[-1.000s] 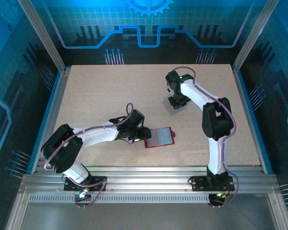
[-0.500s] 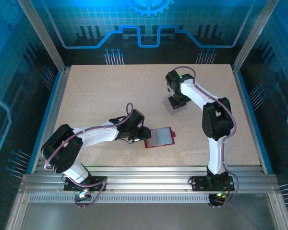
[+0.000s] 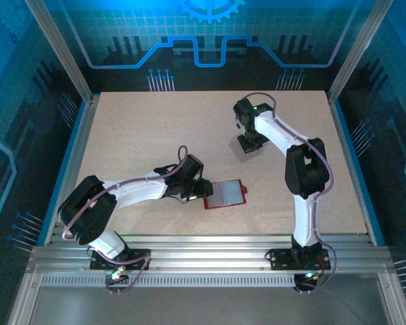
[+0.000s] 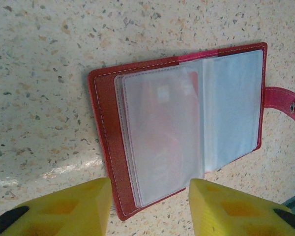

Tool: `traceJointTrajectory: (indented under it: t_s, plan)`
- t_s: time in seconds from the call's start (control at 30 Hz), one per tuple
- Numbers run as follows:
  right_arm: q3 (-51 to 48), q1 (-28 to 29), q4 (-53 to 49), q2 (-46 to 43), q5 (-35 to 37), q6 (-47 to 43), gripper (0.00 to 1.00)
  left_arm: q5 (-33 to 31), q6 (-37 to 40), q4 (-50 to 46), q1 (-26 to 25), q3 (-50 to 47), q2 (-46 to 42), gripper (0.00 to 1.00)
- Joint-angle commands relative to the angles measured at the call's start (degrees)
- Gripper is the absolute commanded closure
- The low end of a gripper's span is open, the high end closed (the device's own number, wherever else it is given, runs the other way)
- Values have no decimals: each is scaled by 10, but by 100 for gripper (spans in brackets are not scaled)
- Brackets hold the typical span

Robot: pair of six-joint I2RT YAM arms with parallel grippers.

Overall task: Put the credit cards into the card holder
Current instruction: Pick up the credit card from the storage box, then place the credit card in the card slot.

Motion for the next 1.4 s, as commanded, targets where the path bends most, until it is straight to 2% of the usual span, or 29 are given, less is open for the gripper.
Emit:
traceJointTrajectory:
  t_s: [0.0, 0.57, 0.87, 1.03, 1.37]
  plan:
    - [11, 9, -13, -34, 12, 8, 100, 8, 1, -5, 3, -1, -2, 53]
    - [5, 30, -6, -77, 36, 21, 100, 4, 4, -14, 3, 5, -4, 53]
    - [-38, 62, -4, -174, 46, 48, 100, 3, 5, -15, 3, 2, -8, 53]
    - [-109, 89, -1, -241, 13, 75, 100, 2, 4, -15, 3, -2, -16, 53]
    - [-327, 182, 61, -381, -138, 183, 100, 1, 5, -7, -4, -8, -13, 52]
